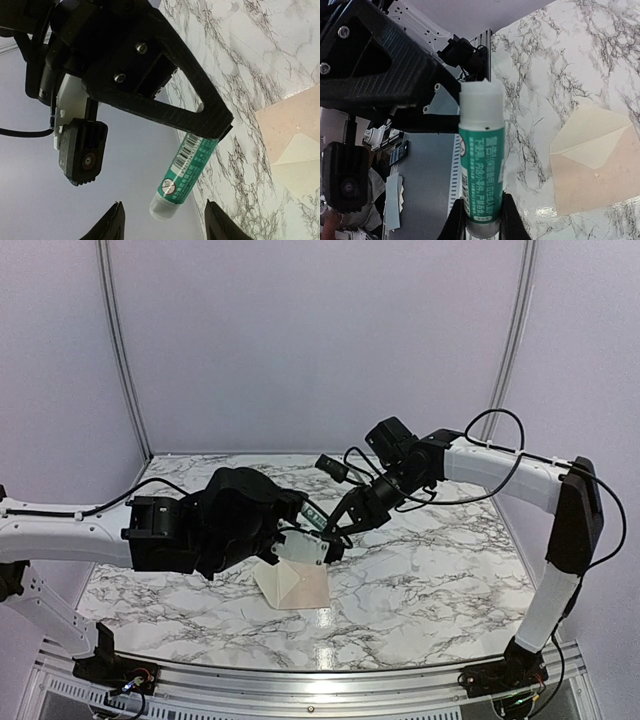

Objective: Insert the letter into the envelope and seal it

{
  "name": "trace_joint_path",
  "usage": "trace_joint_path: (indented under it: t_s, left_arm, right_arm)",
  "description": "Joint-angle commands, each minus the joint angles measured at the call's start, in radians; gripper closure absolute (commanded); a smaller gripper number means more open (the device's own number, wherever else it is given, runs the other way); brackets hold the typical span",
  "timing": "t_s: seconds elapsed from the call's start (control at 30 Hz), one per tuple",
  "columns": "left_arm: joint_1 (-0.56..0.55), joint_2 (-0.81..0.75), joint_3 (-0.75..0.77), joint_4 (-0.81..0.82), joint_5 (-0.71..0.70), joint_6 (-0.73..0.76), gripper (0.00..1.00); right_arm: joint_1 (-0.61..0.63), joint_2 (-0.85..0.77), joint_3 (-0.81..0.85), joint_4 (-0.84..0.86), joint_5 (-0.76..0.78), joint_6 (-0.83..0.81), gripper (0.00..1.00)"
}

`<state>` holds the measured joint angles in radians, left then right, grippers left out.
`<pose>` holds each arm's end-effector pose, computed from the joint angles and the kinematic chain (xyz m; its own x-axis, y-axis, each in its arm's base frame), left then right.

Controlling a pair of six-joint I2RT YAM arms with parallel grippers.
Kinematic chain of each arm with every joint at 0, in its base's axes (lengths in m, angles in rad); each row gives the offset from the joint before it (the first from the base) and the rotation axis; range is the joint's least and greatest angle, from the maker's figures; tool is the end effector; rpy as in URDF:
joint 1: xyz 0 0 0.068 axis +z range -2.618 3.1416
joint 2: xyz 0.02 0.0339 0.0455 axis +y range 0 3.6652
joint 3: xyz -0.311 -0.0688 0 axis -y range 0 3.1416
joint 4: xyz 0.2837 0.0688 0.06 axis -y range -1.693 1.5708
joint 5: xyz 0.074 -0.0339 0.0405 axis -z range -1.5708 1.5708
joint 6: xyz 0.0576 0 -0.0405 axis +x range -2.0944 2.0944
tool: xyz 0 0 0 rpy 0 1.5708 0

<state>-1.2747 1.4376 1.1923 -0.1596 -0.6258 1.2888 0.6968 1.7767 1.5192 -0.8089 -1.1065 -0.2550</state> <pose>0.1430 -0.3530 0.3635 0.5617 0.8266 -0.0341 0.2824 -0.1528 0.9470 0.2901 0.3100 0.3163 -0.4936 -0.5604 -0.6651 -0.7681 -0.0778 0.6356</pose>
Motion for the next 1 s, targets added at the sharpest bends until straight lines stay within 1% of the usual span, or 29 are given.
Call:
trace_joint_path:
  t_s: [0.0,0.1,0.13,0.37,0.5,0.7,0.97]
  left_arm:
    - [-0.025,0.020,-0.061,0.112,-0.085,0.150,0.48]
    - [-0.036,0.009,-0.158,0.335,-0.117,0.287,0.51]
    - [-0.037,0.009,-0.164,0.350,-0.117,0.303,0.52]
    - [-0.047,0.020,-0.158,0.369,-0.106,0.292,0.57]
    - [-0.051,0.028,-0.161,0.380,-0.079,0.284,0.57]
    - [-0.052,0.064,-0.160,0.402,-0.080,0.303,0.60]
    - [-0.049,0.084,-0.161,0.462,-0.106,0.329,0.74]
  right_arm:
    - [0.007,0.013,-0.011,-0.004,-0.085,0.023,0.97]
    - [0.008,0.016,-0.018,-0.004,-0.100,0.029,0.96]
    - [0.009,0.016,-0.020,-0.003,-0.102,0.031,0.96]
    - [0.012,0.016,-0.033,0.002,-0.114,0.041,0.95]
    - [0.012,0.022,-0.031,0.008,-0.136,0.050,0.95]
    - [0.012,0.030,-0.027,0.013,-0.160,0.060,0.95]
    - [0.013,0.022,-0.042,0.016,-0.164,0.059,0.94]
